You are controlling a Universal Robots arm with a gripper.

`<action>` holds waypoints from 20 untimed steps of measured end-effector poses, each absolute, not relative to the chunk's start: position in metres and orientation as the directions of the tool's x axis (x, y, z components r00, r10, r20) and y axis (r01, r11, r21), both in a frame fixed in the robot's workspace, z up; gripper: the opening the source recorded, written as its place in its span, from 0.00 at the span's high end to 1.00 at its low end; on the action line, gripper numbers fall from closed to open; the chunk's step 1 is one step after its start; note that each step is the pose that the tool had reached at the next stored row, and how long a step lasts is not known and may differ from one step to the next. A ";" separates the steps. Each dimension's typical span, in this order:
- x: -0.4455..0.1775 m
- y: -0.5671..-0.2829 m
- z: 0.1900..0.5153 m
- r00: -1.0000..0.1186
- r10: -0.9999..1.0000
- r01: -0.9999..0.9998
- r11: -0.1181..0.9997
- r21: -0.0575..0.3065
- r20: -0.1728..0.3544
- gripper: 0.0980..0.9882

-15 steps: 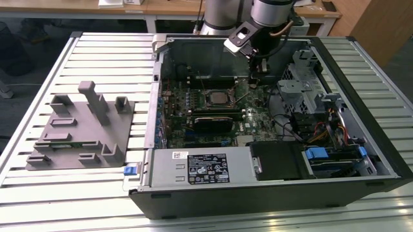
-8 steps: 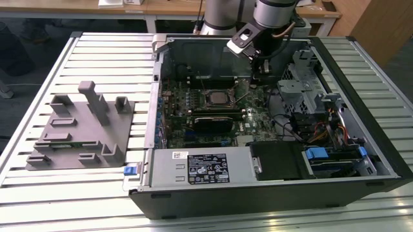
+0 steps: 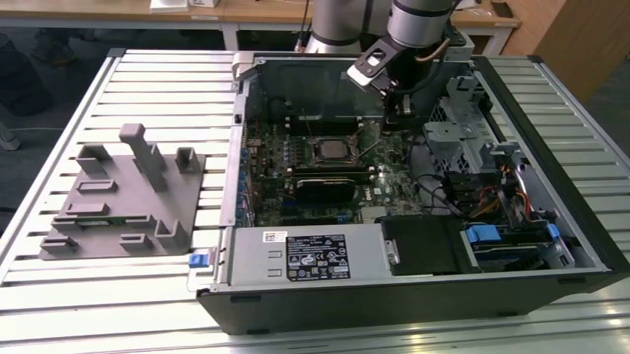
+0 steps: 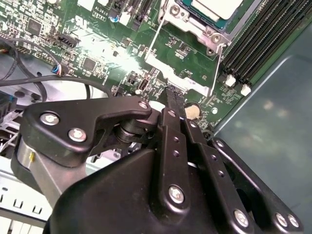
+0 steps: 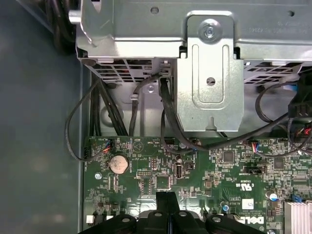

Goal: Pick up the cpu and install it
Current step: 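Close the cpu cover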

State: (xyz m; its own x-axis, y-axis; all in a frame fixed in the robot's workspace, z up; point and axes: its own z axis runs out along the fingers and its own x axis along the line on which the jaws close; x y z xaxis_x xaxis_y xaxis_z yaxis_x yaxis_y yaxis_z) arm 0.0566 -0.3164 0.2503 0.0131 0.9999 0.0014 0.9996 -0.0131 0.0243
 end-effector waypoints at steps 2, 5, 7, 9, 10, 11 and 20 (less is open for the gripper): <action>0.057 -0.316 0.248 0.013 1.000 1.000 -0.013 0.024 0.001 0.99; 0.057 -0.316 0.246 0.013 1.000 1.000 -0.013 0.023 0.001 0.99; 0.056 -0.316 0.246 0.013 1.000 1.000 -0.013 0.023 0.001 0.99; 0.054 -0.316 0.246 0.013 1.000 1.000 -0.013 0.023 0.001 0.99; 0.053 -0.316 0.246 0.013 1.000 1.000 -0.013 0.023 0.001 0.99; 0.052 -0.316 0.246 0.013 1.000 1.000 -0.013 0.023 0.001 0.99; 0.042 -0.316 0.246 0.013 1.000 1.000 -0.013 0.023 0.001 0.99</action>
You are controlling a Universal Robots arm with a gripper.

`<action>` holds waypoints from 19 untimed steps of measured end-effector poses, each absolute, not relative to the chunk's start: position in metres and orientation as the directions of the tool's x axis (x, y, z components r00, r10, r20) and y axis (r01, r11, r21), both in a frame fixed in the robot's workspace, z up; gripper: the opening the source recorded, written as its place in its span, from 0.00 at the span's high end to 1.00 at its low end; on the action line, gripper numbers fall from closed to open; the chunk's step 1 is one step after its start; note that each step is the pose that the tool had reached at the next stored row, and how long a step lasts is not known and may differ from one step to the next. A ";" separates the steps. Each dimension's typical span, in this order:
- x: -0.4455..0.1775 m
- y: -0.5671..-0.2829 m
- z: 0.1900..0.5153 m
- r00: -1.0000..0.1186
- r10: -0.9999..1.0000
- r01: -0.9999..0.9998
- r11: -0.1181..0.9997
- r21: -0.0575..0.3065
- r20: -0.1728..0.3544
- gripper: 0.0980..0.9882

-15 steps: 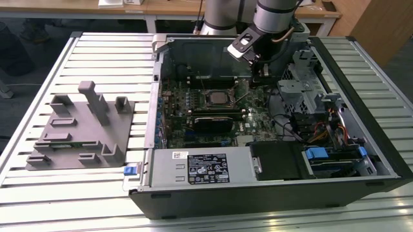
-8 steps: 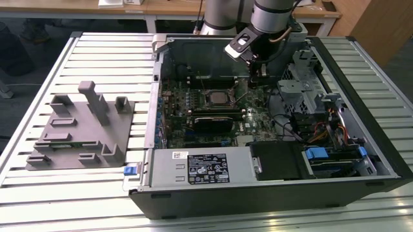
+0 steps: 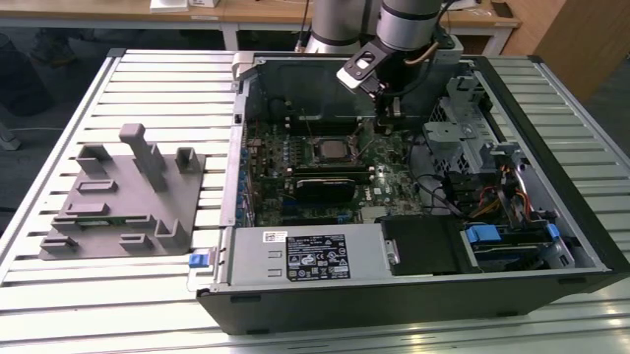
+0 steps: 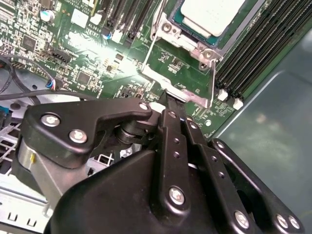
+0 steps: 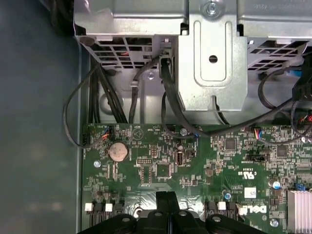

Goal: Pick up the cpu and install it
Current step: 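Close the cpu cover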

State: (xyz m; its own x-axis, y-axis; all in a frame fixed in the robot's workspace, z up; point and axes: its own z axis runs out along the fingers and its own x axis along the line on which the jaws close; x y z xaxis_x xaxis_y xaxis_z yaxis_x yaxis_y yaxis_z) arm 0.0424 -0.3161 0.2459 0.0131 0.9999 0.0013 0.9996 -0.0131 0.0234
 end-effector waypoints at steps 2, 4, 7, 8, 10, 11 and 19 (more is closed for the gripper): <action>0.041 -0.316 0.246 0.013 1.000 1.000 -0.013 0.024 0.001 0.99; 0.041 -0.316 0.246 0.013 1.000 1.000 -0.013 0.023 0.001 0.99; 0.039 -0.316 0.246 0.013 1.000 1.000 -0.013 0.024 0.001 0.99; 0.038 -0.316 0.245 0.013 1.000 1.000 -0.013 0.024 0.001 0.99; 0.037 -0.316 0.245 0.013 1.000 1.000 -0.013 0.024 0.001 0.99; 0.036 -0.316 0.245 0.013 1.000 1.000 -0.013 0.024 0.001 0.99; 0.030 -0.316 0.245 0.013 1.000 1.000 -0.013 0.024 0.001 0.99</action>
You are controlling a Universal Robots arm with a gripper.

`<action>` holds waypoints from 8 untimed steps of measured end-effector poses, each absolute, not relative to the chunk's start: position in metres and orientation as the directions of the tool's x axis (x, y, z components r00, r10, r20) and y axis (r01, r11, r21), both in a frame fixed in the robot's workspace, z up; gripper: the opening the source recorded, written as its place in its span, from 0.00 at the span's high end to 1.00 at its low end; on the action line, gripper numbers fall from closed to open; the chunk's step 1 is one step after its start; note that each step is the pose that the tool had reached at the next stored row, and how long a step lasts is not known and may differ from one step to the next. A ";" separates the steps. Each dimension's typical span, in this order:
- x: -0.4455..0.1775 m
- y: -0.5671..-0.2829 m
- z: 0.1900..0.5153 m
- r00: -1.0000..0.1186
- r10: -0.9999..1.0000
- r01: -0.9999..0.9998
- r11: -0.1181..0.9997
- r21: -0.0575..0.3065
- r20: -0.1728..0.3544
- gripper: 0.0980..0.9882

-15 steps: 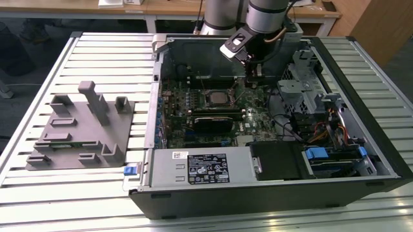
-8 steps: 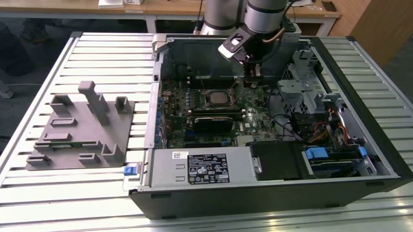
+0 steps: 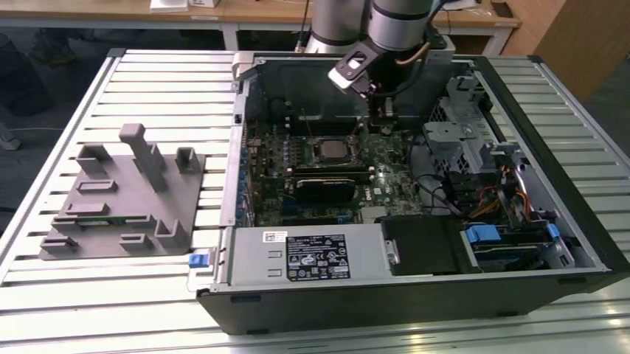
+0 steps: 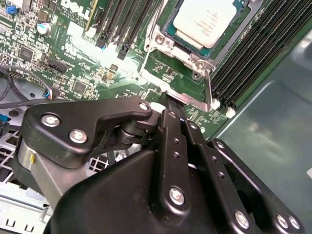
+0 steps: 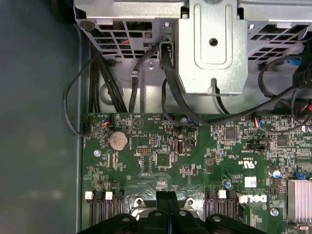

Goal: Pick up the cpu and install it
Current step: 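Close the cpu cover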

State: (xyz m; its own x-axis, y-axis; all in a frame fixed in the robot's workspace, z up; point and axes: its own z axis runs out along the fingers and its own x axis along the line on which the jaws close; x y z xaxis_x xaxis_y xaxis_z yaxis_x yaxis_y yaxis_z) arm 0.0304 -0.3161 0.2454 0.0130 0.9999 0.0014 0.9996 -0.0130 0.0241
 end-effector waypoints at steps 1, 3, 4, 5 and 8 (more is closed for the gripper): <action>0.030 -0.316 0.245 0.013 1.000 1.000 -0.013 0.024 0.001 0.99; 0.029 -0.316 0.245 0.013 1.000 1.000 -0.013 0.024 0.001 0.99; 0.028 -0.316 0.245 0.013 1.000 1.000 -0.013 0.024 0.001 0.99; 0.027 -0.316 0.245 0.013 1.000 1.000 -0.013 0.024 0.001 0.99; 0.025 -0.316 0.245 0.013 1.000 1.000 -0.013 0.024 0.001 0.99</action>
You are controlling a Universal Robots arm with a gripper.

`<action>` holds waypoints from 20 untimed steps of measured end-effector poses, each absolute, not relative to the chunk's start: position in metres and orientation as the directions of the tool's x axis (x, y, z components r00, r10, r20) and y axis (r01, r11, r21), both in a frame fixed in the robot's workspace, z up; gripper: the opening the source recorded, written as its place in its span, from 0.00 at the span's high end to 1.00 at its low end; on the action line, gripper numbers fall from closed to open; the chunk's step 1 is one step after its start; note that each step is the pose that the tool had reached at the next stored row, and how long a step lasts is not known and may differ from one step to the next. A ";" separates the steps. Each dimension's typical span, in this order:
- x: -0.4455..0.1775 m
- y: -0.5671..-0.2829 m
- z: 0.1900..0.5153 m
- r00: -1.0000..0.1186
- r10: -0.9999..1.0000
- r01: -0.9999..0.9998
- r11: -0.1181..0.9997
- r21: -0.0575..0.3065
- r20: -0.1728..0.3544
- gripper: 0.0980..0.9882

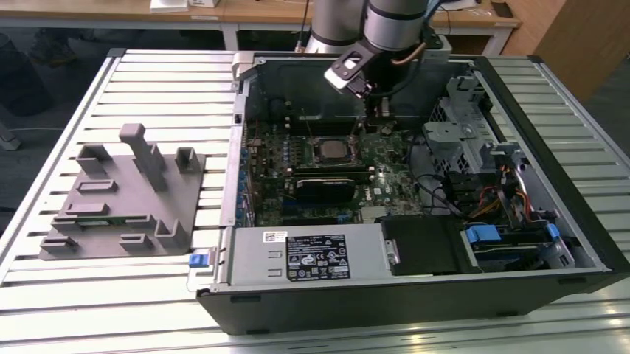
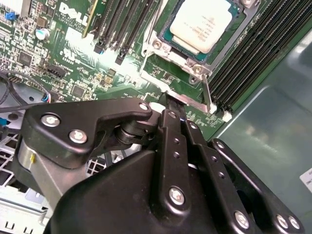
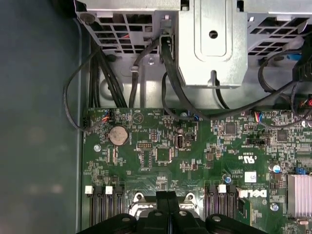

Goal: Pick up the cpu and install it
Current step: 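Close the cpu cover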

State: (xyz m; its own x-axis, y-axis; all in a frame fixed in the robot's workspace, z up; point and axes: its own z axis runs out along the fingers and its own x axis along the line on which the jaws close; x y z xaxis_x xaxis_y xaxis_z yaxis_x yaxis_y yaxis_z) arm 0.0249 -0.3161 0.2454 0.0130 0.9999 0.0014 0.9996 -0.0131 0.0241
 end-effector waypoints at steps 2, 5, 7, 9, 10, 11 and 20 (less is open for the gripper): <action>0.023 -0.316 0.245 0.013 1.000 1.000 -0.013 0.024 0.001 0.99; 0.021 -0.316 0.245 0.013 1.000 1.000 -0.013 0.024 0.001 0.99; 0.020 -0.316 0.245 0.013 1.000 1.000 -0.013 0.024 0.001 0.99; 0.018 -0.316 0.245 0.013 1.000 1.000 -0.013 0.024 0.001 0.99; 0.017 -0.316 0.245 0.013 1.000 1.000 -0.013 0.024 0.001 0.99; 0.016 -0.316 0.244 0.013 1.000 1.000 -0.013 0.024 0.002 0.99; 0.008 -0.316 0.239 0.013 1.000 1.000 -0.013 0.024 0.001 0.99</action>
State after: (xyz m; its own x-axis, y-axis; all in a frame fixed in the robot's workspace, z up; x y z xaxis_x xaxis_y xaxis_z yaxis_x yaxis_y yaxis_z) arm 0.0083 -0.3161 0.2391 0.0130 0.9999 0.0014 0.9996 -0.0131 0.0241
